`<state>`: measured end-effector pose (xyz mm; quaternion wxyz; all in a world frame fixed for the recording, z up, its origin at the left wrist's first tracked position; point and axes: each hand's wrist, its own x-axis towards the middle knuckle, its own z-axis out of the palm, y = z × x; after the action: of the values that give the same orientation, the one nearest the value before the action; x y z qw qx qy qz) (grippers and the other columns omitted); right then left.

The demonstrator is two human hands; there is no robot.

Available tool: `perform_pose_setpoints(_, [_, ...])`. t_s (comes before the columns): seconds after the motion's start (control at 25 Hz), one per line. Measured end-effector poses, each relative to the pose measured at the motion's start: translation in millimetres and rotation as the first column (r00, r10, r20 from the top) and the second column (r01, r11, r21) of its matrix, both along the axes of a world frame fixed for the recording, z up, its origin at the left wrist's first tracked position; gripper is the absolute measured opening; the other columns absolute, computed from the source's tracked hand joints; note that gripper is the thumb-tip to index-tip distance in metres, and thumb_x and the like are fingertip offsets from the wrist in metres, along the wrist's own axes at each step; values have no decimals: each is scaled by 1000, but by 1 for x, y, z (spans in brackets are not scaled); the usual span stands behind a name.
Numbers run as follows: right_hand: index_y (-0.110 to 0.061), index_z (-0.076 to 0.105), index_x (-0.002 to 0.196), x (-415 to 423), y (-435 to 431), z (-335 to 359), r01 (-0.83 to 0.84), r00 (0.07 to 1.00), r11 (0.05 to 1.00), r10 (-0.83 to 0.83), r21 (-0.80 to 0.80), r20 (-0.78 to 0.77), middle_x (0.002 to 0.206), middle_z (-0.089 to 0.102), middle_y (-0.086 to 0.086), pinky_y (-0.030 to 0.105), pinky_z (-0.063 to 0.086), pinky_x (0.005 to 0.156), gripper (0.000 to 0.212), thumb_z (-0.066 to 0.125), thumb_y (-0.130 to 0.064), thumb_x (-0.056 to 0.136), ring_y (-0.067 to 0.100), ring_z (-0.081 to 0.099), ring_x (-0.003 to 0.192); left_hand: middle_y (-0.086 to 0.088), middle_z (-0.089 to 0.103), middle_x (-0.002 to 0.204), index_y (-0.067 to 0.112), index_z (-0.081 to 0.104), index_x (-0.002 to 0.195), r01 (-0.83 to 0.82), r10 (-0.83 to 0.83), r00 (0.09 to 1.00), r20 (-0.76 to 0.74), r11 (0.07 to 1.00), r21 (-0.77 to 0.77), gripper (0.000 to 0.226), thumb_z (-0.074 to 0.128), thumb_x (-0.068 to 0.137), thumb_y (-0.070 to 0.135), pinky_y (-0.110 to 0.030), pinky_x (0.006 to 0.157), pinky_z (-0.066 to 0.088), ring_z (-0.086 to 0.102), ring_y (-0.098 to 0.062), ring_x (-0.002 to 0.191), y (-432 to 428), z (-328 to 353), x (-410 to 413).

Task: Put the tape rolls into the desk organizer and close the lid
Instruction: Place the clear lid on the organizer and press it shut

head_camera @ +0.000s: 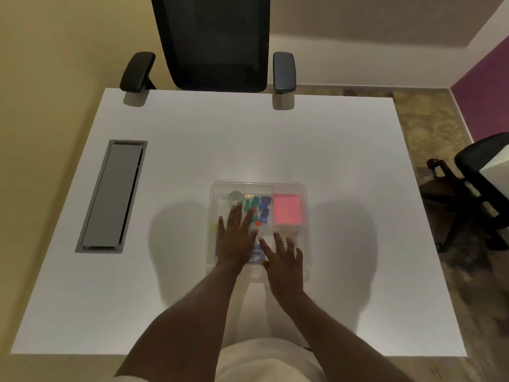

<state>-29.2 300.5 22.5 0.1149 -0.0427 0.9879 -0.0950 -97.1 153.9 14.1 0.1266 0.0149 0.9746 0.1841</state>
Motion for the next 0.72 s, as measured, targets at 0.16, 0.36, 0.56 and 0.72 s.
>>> perform_pose_setpoints(0.16, [-33, 54, 142, -2, 0, 2, -10, 1000, 1000, 10, 19, 12, 150, 50, 13, 60, 48, 99, 73, 85, -35, 75, 45, 46, 137, -7, 22, 173, 16, 23, 164, -448, 458, 889, -9, 873, 196, 70, 17, 107, 56, -45, 132, 10, 18, -25, 162, -15, -6, 63])
perform_pose_setpoints(0.36, [-34, 55, 140, -4, 2, 3, -23, 999, 998, 21, 64, 34, 146, 53, 13, 57, 48, 97, 72, 84, -39, 75, 45, 50, 132, -20, 70, 91, 5, 68, 94, -836, 873, 399, 279, 221, 503, 37, 68, 96, 42, -41, 82, 50, 66, -36, 89, -21, -9, 92])
perform_pose_setpoints(0.56, [-33, 55, 140, -4, 2, 3, -31, 1000, 998, 31, 61, 3, 146, 53, 14, 57, 46, 98, 69, 82, -38, 77, 46, 49, 132, -4, 67, 66, 23, 74, 68, -845, 795, 260, 548, -88, 528, 21, 88, 81, 32, -31, 71, 50, 57, -18, 67, -40, -6, 85])
perform_pose_setpoints(0.72, [-31, 57, 139, -5, 0, 4, -28, 999, 999, 29, 45, -19, 144, 55, 15, 59, 46, 99, 70, 84, -35, 75, 48, 49, 132, -4, 68, 73, 20, 72, 68, -862, 744, 233, 627, -141, 487, 21, 91, 78, 19, -25, 68, 51, 60, -20, 70, -53, -7, 75])
